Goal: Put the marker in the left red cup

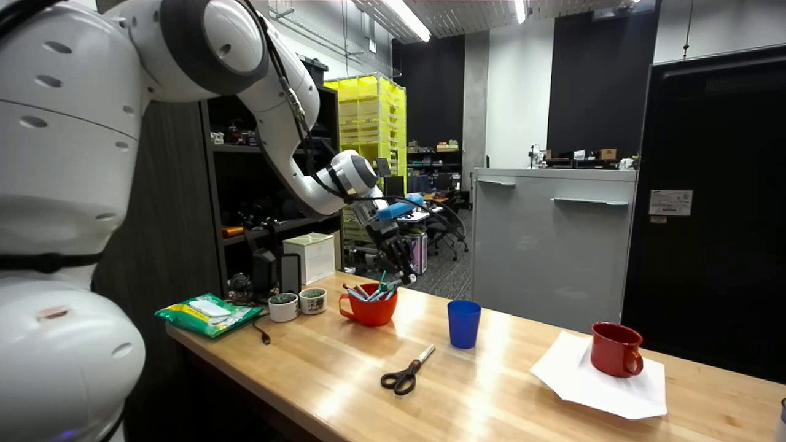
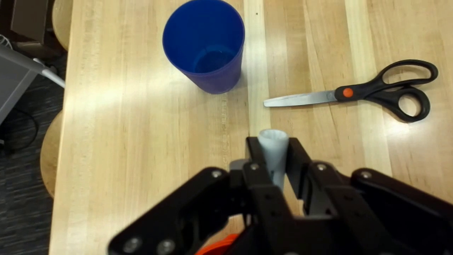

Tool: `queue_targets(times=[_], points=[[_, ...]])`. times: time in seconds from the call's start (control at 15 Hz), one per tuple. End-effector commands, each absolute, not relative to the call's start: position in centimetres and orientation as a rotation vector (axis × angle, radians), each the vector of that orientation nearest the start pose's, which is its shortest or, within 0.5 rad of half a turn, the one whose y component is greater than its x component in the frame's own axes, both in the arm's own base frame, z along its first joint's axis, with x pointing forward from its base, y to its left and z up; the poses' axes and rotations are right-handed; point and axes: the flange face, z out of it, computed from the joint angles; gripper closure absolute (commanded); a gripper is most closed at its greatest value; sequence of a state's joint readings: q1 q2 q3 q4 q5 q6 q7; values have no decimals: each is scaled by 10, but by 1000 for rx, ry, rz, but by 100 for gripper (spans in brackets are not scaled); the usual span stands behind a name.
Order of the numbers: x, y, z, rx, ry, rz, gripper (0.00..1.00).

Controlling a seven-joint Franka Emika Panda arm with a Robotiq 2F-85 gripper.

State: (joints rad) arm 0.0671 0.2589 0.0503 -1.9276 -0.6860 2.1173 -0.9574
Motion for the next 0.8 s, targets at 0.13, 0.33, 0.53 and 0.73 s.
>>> queue_targets(times=[0.13,0.33,0.53,0.73], points=[[631,53,333,-2668,-2380,703,95],[635,61,332,-2661,-2372,744,95],[637,69,337,-2668,-2370,804,95],[639,76,339,-2675,-2372,880,95]])
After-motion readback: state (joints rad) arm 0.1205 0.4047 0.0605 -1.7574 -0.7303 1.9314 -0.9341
